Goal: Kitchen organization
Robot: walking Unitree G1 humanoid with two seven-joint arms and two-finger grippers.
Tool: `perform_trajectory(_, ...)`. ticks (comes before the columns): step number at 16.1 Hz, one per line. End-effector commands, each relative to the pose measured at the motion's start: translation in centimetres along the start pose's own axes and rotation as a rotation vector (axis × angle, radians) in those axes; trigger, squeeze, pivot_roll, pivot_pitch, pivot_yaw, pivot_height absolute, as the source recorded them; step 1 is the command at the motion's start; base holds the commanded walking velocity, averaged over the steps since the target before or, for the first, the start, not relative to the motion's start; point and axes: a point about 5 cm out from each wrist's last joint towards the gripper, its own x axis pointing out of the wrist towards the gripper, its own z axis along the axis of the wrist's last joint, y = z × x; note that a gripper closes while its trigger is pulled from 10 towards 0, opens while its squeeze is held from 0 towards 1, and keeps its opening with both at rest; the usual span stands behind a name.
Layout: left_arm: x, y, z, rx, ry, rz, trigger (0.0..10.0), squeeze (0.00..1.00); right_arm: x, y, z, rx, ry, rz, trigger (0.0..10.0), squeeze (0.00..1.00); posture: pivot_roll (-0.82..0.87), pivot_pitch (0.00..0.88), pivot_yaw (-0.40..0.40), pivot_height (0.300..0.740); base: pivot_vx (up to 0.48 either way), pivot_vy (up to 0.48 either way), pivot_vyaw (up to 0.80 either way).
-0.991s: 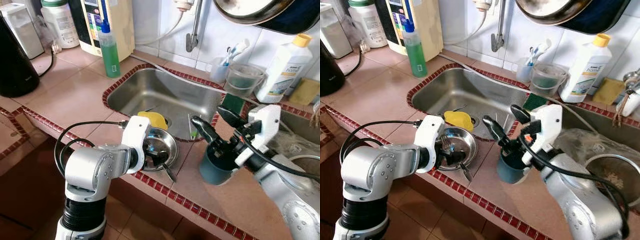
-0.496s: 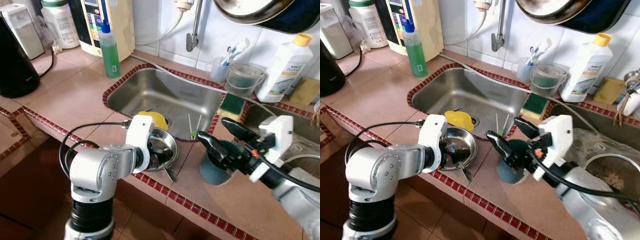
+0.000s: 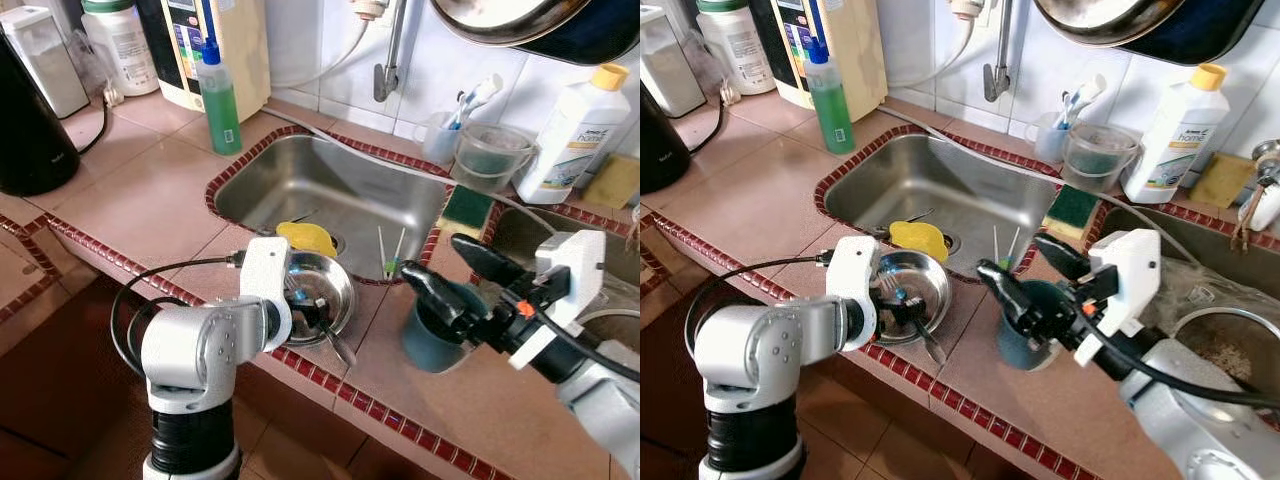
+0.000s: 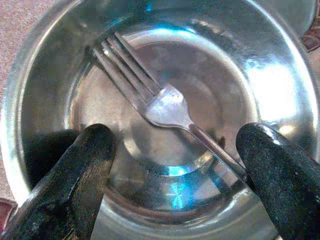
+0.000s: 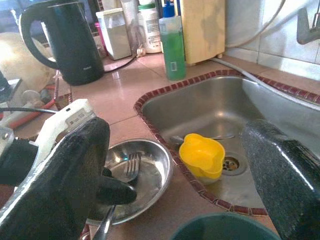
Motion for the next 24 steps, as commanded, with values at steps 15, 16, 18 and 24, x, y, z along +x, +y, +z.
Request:
perform_trajectory(15, 0.1, -0.7, -1.1, 0.276, 0.081, -0.008, 0.0, 0.00, -1.3, 0.8, 0.5, 0.018, 0.039, 0.002, 10.0, 0.00, -0.15, 0.090, 0.028, 0.740, 0.000, 0.000, 0.00)
perform_trajectory(16, 0.1, -0.8, -1.1, 0.279, 0.084, -0.019, 0.0, 0.00, -1.4, 0.7, 0.5, 0.021, 0.038, -0.001, 10.0, 0.00, -0.15, 0.089, 0.030, 0.740, 0.000, 0.000, 0.00)
perform_trajectory(18, 0.0, -0.9, -1.0, 0.294, 0.084, -0.039, 0.0, 0.00, -1.4, 0.8, 0.6, 0.021, 0.039, -0.001, 10.0, 0.00, -0.15, 0.087, 0.033, 0.740, 0.000, 0.000, 0.00)
perform_trajectory(24, -0.1, -0.6, -0.7, 0.338, 0.096, -0.050, 0.0, 0.00, -2.3, 1.8, 0.0, 0.074, 0.101, 0.042, 10.0, 0.00, -0.15, 0.084, 0.040, 0.740, 0.000, 0.000, 0.00)
